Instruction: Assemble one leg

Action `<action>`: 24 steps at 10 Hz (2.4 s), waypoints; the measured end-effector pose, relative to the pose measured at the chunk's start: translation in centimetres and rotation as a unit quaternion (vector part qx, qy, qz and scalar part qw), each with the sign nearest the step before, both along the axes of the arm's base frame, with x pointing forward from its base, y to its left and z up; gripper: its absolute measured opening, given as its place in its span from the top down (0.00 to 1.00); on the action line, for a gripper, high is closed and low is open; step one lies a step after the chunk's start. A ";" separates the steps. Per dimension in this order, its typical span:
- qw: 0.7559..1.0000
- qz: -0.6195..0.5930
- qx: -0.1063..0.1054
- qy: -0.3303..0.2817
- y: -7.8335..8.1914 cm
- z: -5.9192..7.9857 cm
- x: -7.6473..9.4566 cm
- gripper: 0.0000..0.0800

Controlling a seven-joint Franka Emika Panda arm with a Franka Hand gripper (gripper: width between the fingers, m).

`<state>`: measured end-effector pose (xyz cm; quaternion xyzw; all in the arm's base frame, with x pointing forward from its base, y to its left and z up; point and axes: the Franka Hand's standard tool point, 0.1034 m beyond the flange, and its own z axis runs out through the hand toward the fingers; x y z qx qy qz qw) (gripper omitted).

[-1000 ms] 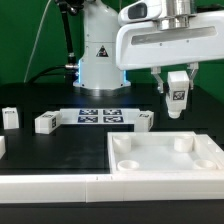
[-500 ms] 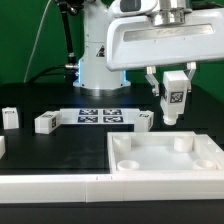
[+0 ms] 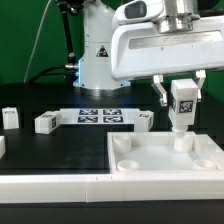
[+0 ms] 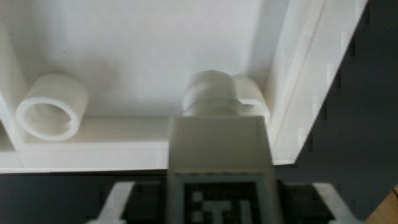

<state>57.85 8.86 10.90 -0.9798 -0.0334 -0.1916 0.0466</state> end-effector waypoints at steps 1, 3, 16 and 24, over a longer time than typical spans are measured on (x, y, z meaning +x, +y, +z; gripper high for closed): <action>1.000 -0.003 -0.001 -0.024 -0.2 0.2 0.3 0.64; 0.997 -0.008 0.002 -0.075 0.5 -0.7 1.3 0.64; 0.998 -0.001 0.013 -0.066 3.0 -2.8 4.3 0.64; 0.997 -0.004 0.009 -0.078 2.6 -3.6 3.2 0.64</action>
Offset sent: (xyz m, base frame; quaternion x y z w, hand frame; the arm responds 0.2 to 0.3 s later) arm 0.0516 0.0281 -0.0063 -0.0037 0.0140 0.0350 0.9993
